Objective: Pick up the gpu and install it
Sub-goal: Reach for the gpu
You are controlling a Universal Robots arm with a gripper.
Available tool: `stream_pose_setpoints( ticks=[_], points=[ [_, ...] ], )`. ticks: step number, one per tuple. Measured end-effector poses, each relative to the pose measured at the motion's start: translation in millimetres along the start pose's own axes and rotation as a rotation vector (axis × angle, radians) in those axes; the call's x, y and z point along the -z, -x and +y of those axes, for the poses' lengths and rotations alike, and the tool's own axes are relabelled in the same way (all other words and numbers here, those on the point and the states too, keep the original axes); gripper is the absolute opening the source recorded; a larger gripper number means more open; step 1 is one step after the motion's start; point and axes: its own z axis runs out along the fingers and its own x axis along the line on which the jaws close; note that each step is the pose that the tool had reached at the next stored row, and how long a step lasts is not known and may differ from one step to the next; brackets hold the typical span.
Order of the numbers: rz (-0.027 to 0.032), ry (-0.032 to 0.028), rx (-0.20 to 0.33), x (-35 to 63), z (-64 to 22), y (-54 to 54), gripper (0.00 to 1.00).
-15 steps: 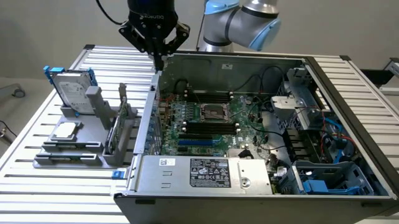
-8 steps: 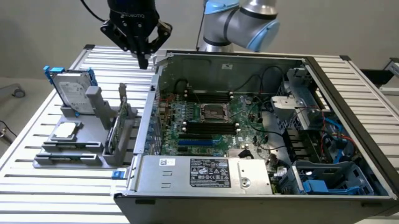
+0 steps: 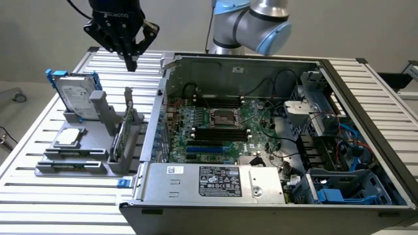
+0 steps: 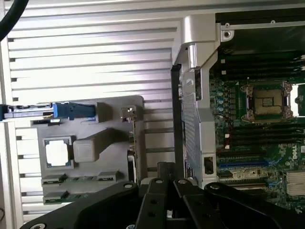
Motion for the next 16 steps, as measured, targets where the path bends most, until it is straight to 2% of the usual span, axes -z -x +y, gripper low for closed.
stream_pose_setpoints(
  ticks=[8, 10, 13, 16],
  points=[
    [0.0046, -0.0005, 0.000, -3.9, 0.8, -36.3, 0.11],
    [0.0060, -0.0030, 0.001, -5.0, 0.7, -42.8, 0.11],
    [0.0061, -0.0190, 0.021, -6.0, 0.8, -46.3, 0.11],
    [0.0070, -0.0304, 0.062, -7.9, 1.0, -46.8, 0.11]
  ],
)
